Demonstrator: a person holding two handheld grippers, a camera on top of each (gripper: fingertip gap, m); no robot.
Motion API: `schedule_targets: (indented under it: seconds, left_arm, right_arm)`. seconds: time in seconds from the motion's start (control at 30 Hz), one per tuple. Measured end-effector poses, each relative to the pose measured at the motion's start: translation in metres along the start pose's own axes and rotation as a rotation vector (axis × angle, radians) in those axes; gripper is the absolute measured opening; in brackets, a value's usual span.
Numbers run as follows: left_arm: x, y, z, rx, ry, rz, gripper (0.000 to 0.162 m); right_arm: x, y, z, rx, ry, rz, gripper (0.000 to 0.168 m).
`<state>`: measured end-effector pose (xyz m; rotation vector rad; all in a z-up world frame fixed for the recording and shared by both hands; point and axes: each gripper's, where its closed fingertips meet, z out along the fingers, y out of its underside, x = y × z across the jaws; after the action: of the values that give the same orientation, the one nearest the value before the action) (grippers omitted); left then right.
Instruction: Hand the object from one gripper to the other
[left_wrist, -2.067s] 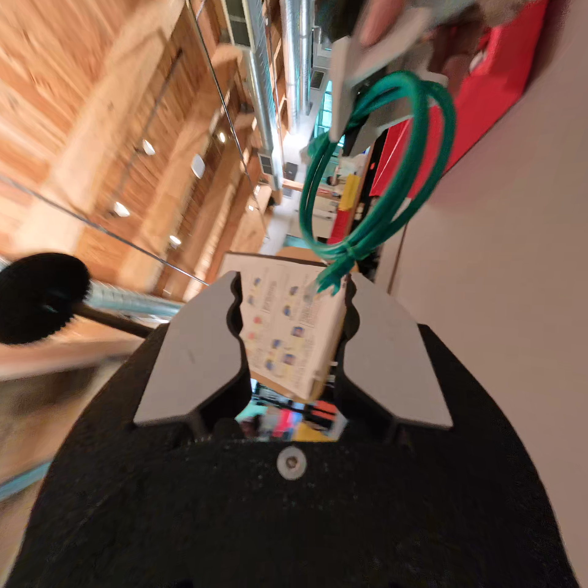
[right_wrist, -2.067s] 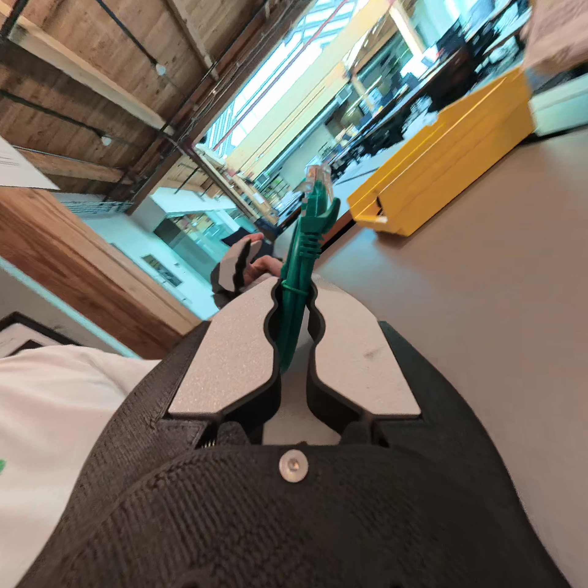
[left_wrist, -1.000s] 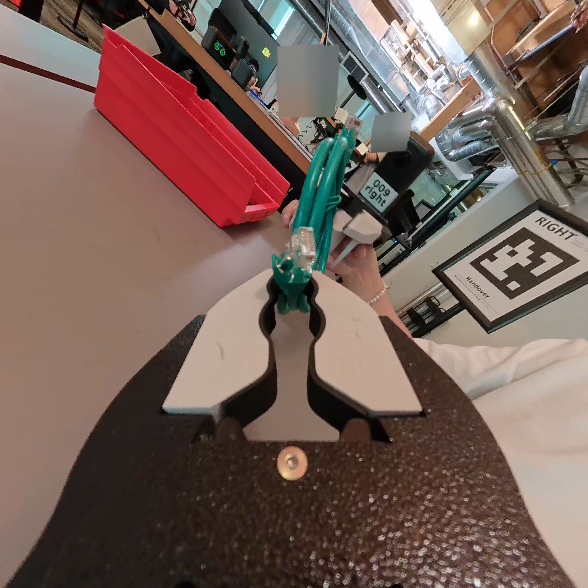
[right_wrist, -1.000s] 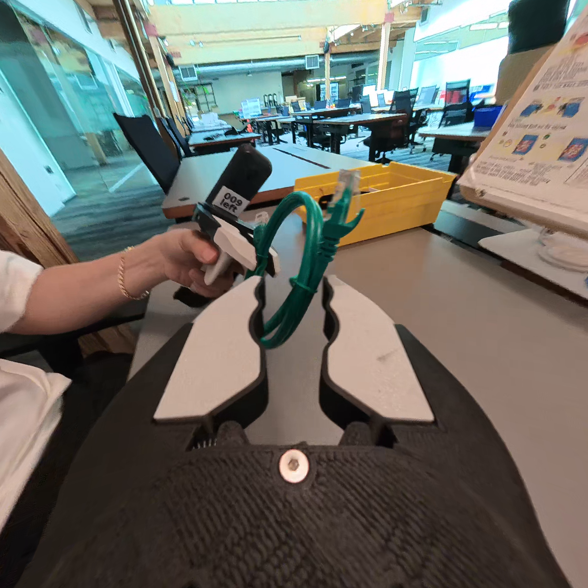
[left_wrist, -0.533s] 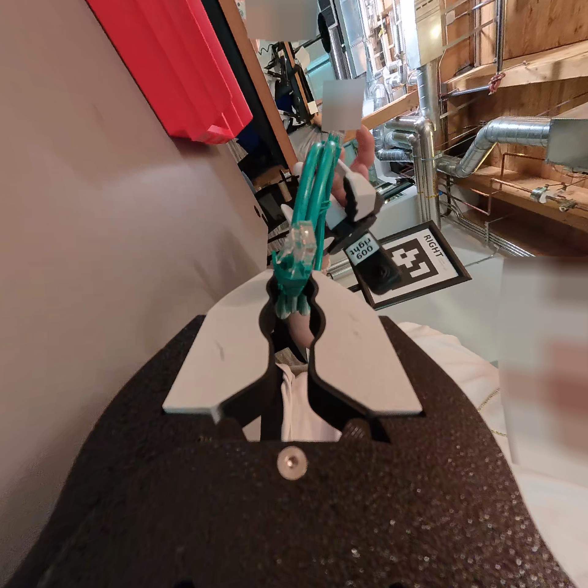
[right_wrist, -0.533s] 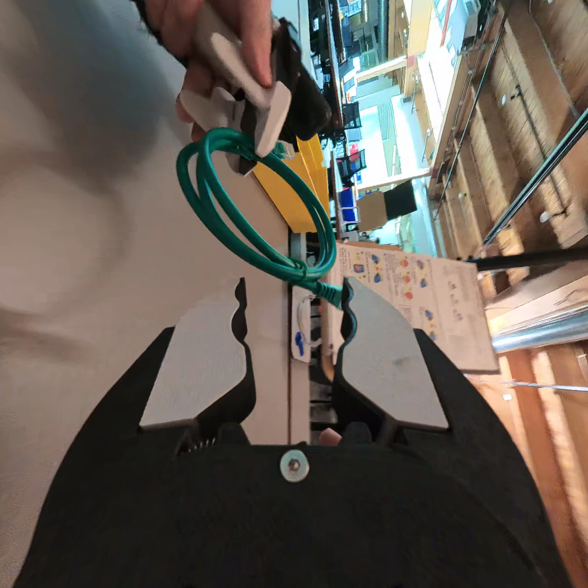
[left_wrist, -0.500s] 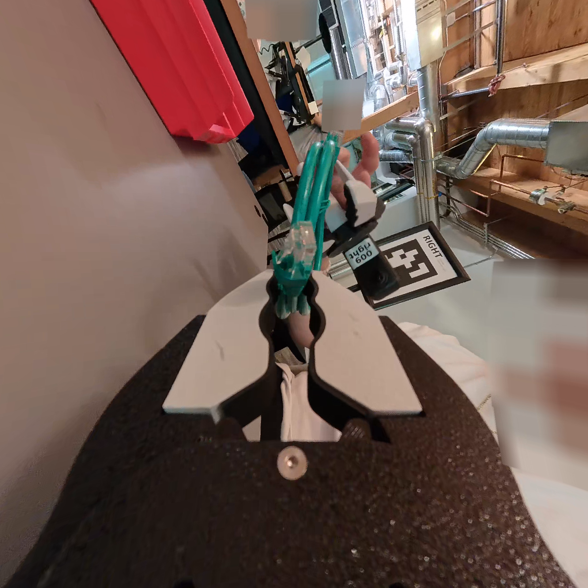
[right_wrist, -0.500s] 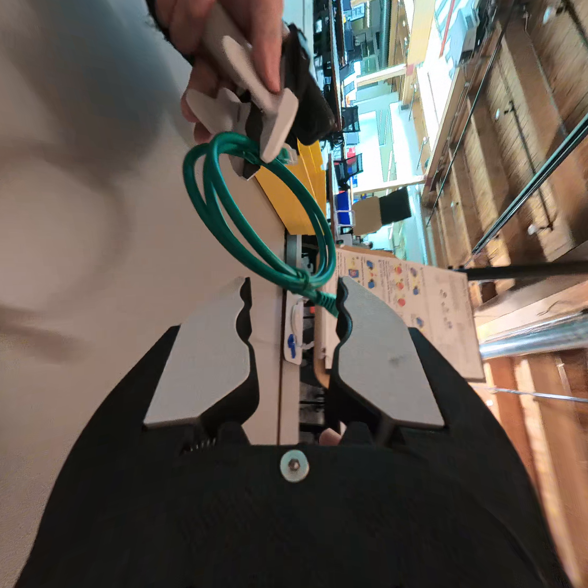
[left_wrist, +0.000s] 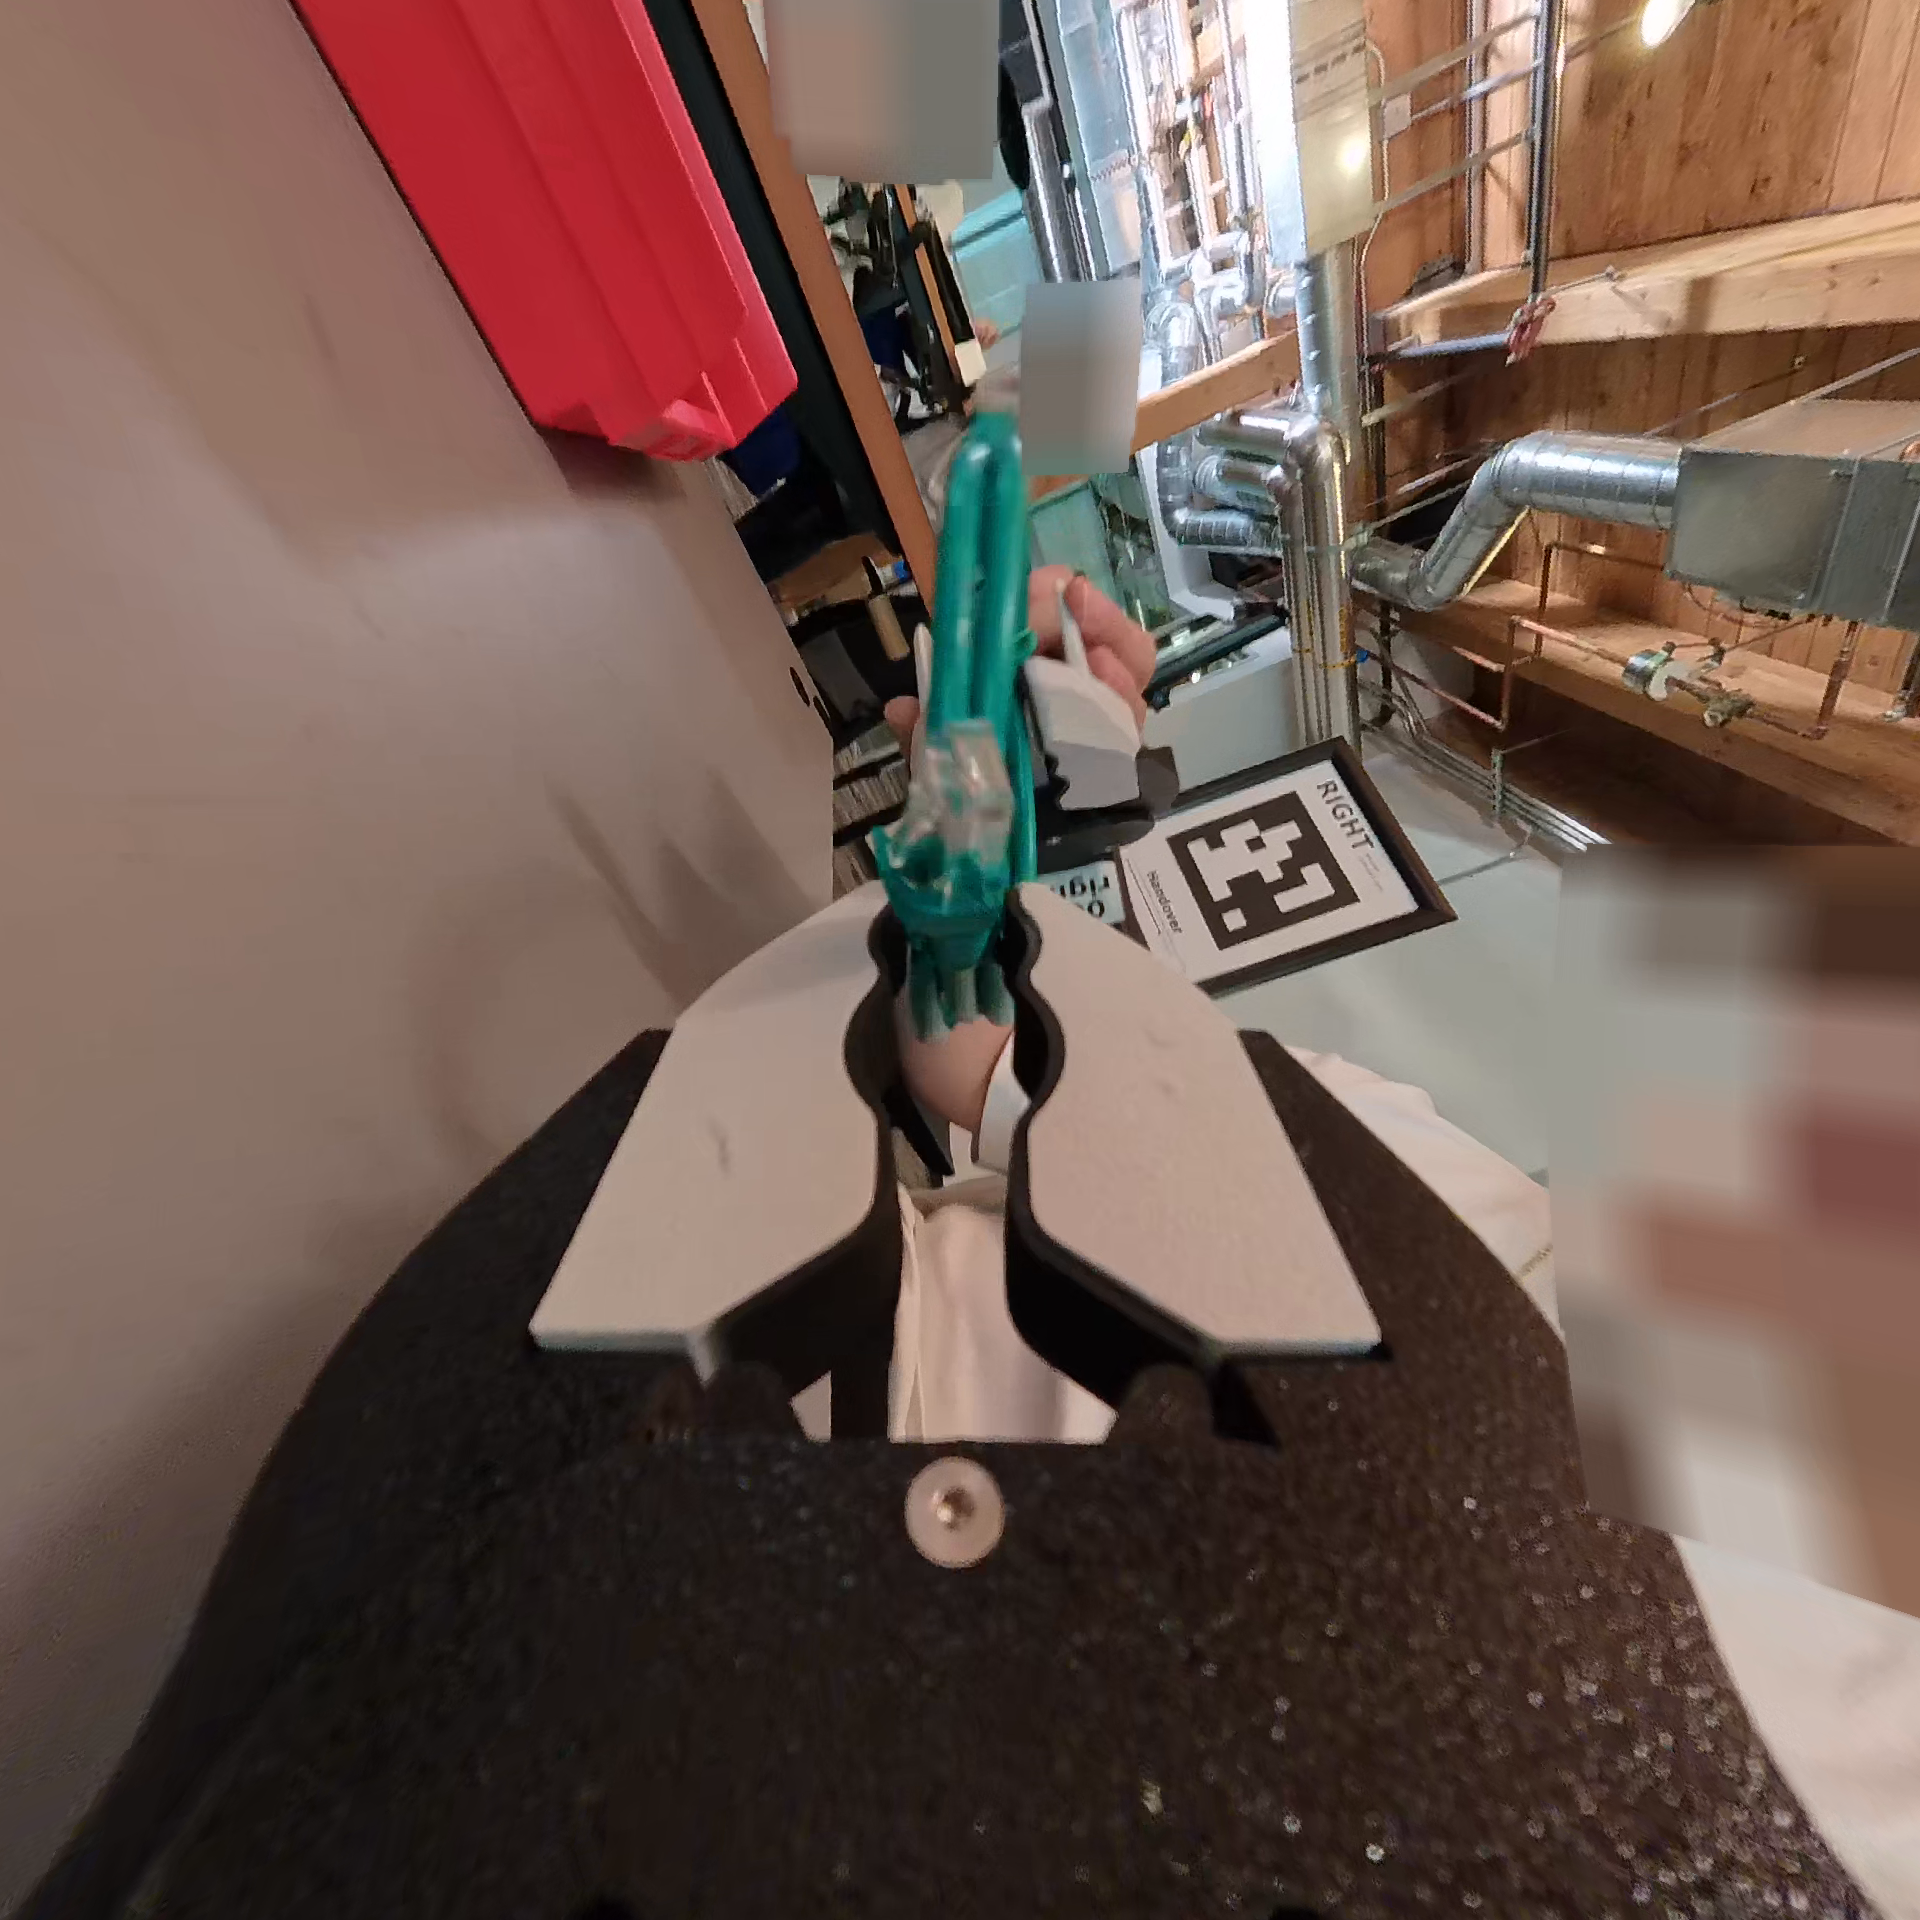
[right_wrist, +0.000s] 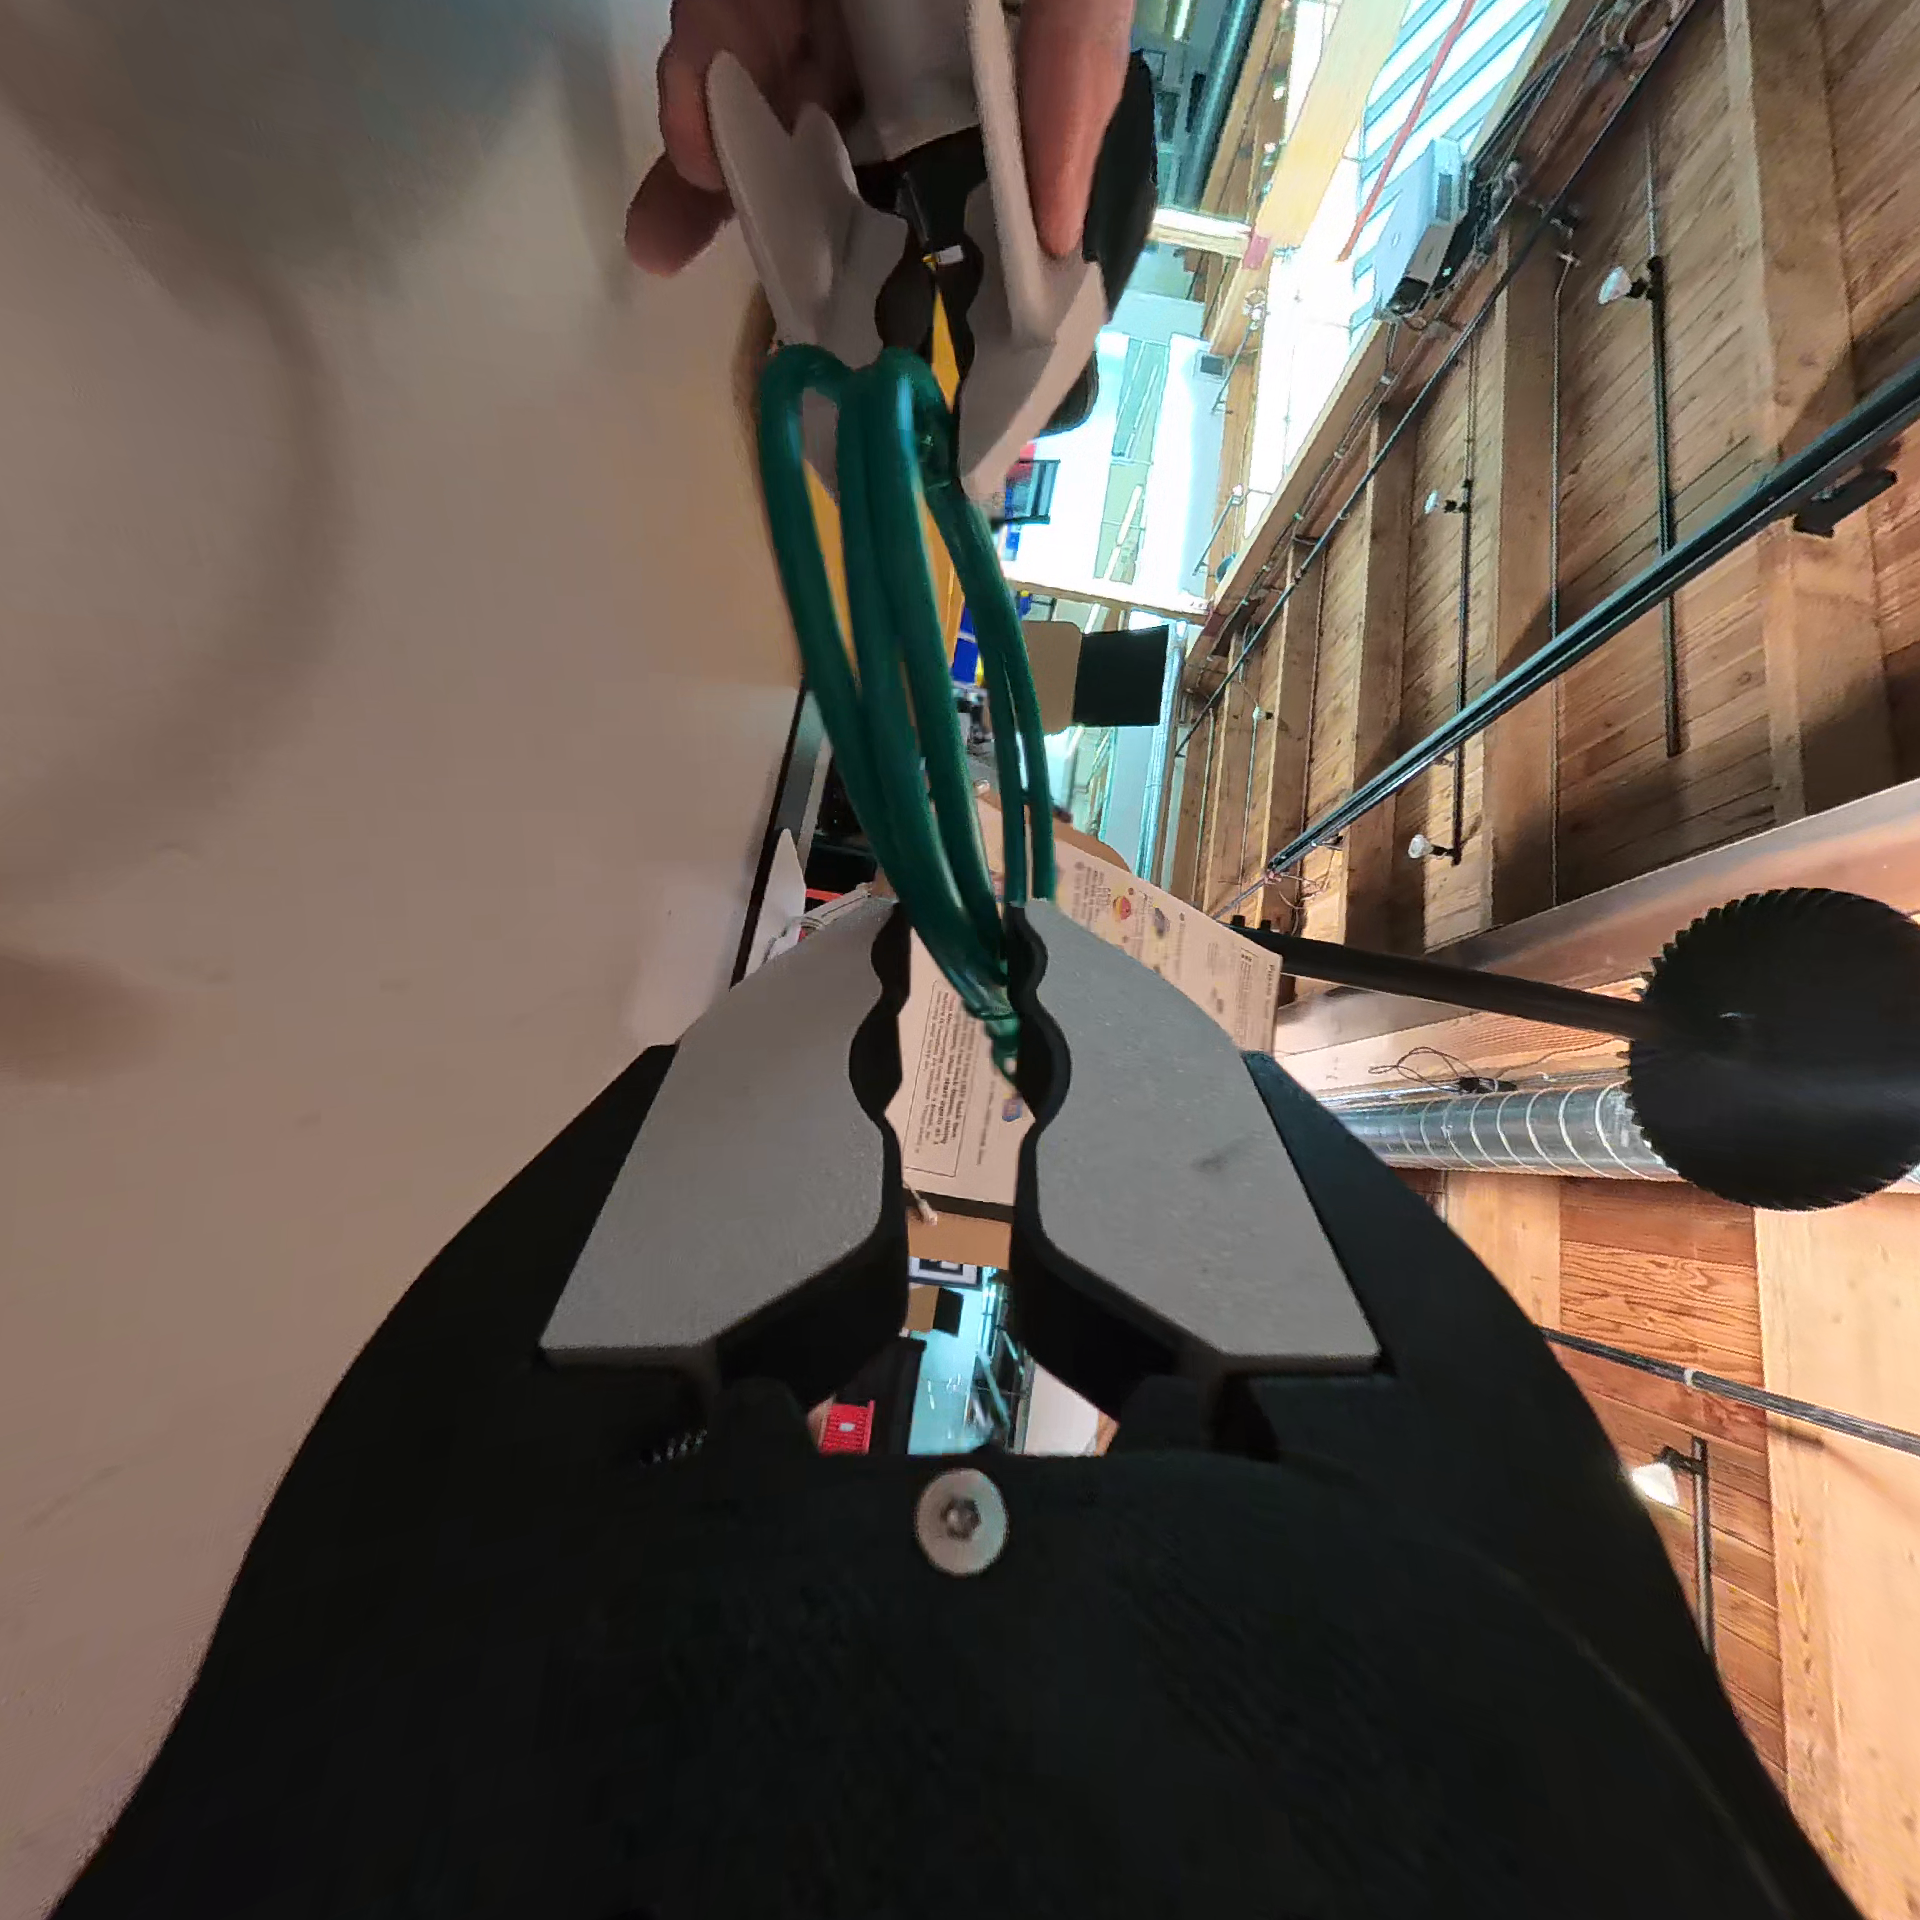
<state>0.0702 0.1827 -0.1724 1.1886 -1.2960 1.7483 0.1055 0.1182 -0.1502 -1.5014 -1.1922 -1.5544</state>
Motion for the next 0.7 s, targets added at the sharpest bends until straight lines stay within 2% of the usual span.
schedule_targets:
  seconds: [0.03, 0.13, 0.17, 0.3, 0.33, 0.43, 0.57, 0.7]
  left_arm:
    - [0.0, -0.004, -0.001, 0.025, 0.001, 0.002, 0.018]
    - [0.003, -0.014, -0.005, 0.093, 0.005, 0.048, 0.021]
    - [0.001, -0.017, -0.007, 0.106, -0.027, 0.077, 0.027]
    - [0.01, -0.039, -0.015, 0.235, -0.116, 0.242, 0.071]
    - [0.017, -0.044, -0.017, 0.266, -0.134, 0.309, 0.078]
    - [0.026, -0.055, -0.021, 0.321, -0.314, 0.527, 0.094]
    - [0.046, -0.052, -0.014, 0.311, -0.387, 0.733, 0.088]
    - [0.031, -0.047, -0.011, 0.255, -0.438, 0.729, 0.08]
  right_arm:
    - [-0.002, 0.0, 0.001, -0.008, -0.014, 0.003, 0.014]
    - [0.004, -0.001, 0.004, -0.028, 0.024, 0.032, 0.011]
    - [0.006, 0.0, 0.005, -0.039, 0.029, 0.038, 0.011]
    - [0.013, 0.01, 0.004, -0.093, 0.043, 0.095, 0.011]
    - [0.016, 0.017, 0.003, -0.113, 0.041, 0.152, 0.011]
    - [0.032, 0.043, -0.005, -0.164, 0.09, 0.387, 0.011]
    - [0.054, 0.112, -0.035, -0.345, 0.186, 0.804, 0.011]
    - [0.052, 0.205, -0.082, -0.559, 0.357, 1.216, 0.012]
